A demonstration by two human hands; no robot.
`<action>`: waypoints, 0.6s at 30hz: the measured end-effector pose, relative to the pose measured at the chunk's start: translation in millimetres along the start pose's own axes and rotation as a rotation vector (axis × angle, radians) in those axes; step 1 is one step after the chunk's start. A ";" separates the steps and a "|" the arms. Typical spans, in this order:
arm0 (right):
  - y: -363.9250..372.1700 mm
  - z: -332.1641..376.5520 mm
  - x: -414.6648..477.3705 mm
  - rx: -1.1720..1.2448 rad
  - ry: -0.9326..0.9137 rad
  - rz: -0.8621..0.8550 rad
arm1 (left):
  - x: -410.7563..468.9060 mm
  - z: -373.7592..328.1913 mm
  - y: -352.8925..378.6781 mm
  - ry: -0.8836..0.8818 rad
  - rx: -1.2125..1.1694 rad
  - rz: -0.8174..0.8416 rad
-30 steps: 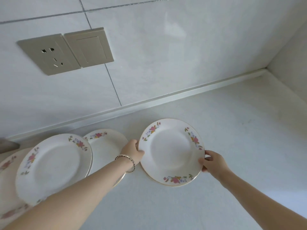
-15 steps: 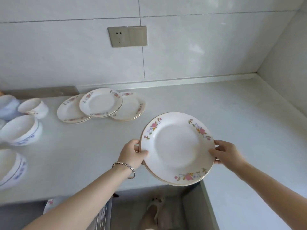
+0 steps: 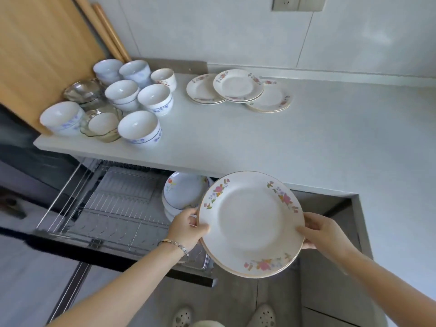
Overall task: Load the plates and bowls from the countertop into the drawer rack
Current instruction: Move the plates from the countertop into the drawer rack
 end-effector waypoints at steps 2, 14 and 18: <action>41.8 1.9 6.3 0.004 0.010 0.022 | -8.6 26.6 -34.8 -0.029 -0.003 -0.020; 285.7 7.7 56.0 0.146 0.119 0.005 | -15.6 118.1 -261.7 -0.053 0.143 -0.058; 327.5 13.4 89.8 0.151 0.149 -0.001 | 15.9 133.7 -306.1 -0.098 0.178 -0.026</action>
Point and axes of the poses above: each hand's wrist, its own x-axis towards the middle knuckle, its own y-axis out of the palm, z = x × y, the point moved 10 cm from there along x, towards the middle knuckle, and after that the axes turned 12 degrees about z, right-handed, at the moved point
